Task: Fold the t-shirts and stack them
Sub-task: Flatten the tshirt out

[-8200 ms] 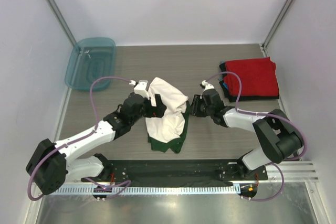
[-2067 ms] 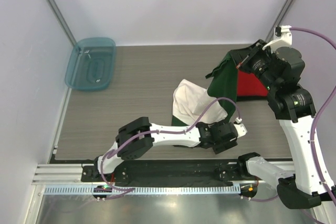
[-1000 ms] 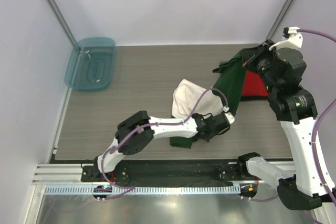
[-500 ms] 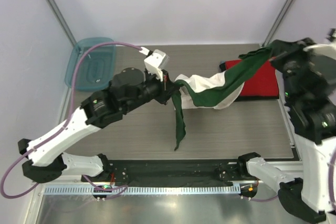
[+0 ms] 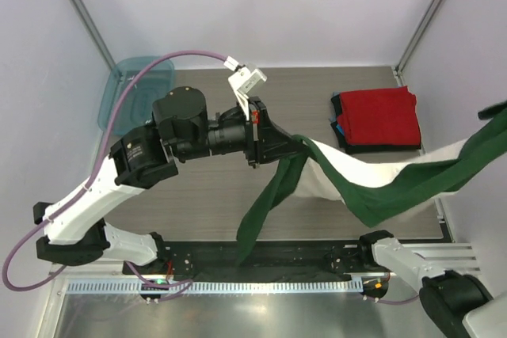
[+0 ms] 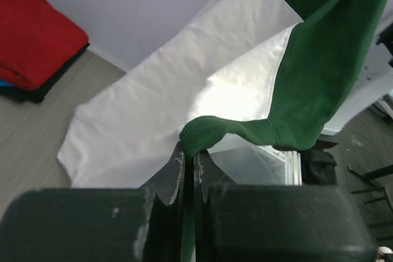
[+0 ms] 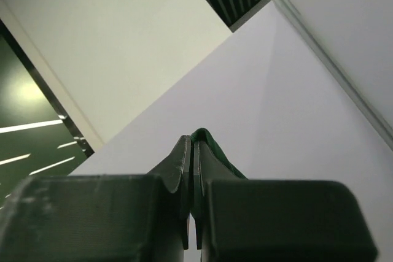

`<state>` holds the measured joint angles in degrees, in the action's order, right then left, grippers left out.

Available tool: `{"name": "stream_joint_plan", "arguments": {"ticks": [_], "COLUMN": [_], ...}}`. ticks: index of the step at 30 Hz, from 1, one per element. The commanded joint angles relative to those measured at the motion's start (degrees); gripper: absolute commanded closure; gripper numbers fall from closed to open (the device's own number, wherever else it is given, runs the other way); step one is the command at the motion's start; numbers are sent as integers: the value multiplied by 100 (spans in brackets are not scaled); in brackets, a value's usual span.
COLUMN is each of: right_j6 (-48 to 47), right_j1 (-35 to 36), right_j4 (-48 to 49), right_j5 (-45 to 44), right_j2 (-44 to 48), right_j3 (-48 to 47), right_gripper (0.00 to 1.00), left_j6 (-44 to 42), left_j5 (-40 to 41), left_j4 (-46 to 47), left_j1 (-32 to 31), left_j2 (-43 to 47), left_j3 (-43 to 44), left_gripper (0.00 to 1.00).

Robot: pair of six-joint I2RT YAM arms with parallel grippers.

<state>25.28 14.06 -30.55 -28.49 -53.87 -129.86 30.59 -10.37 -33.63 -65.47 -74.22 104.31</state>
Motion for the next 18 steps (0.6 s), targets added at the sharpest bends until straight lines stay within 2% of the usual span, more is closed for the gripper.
{"name": "stream_joint_plan", "arguments": {"ticks": [1, 2, 3, 5, 7, 9, 11, 12, 13, 14, 15, 18], "right_j6": [196, 301, 415, 687, 838, 1093, 1355, 1444, 1532, 1620, 1803, 1989], "right_j1": [0, 0, 0, 0, 0, 0, 0, 0, 0, -9, 8, 149], "right_j4": [321, 399, 444, 645, 935, 1427, 1840, 1981, 2113, 2427, 2596, 2984], "right_j5": [861, 1028, 1186, 1528, 1749, 2031, 2206, 2373, 2461, 2567, 2768, 3024], "right_j2": [-1282, -1423, -1729, -1951, -2232, -2443, -2882, -3032, -3233, -3566, -3804, -4727], "right_j3": [-92, -14, 66, 502, 960, 1602, 2050, 2166, 2263, 2438, 2500, 2423], "right_gripper": [99, 99, 99, 99, 99, 99, 99, 99, 99, 99, 99, 99], "left_j6": [334, 369, 560, 798, 1131, 1309, 1668, 1896, 2133, 2570, 2653, 2400], "left_j5": [-301, 171, 237, -120, -490, -911, -1238, -1822, -2115, -2405, -2582, -2725], "left_j4": [182, 68, -55, -101, 258, 513, 742, 1005, 1773, 2155, 2576, 2572], "left_j1": [-18, 60, 200, 778, 1105, 1685, 2571, 2923, 3292, 3948, 4233, 4981], "left_j2": [-32, -14, 29, 135, 389, 548, 785, 890, 970, 1049, 1049, 892], "left_j3": [642, 739, 722, 251, -338, -1305, -2060, -3004, -3518, -4376, -4689, -5429], "left_gripper": [100, 100, 100, 100, 100, 100, 100, 100, 100, 100, 100, 100]}}
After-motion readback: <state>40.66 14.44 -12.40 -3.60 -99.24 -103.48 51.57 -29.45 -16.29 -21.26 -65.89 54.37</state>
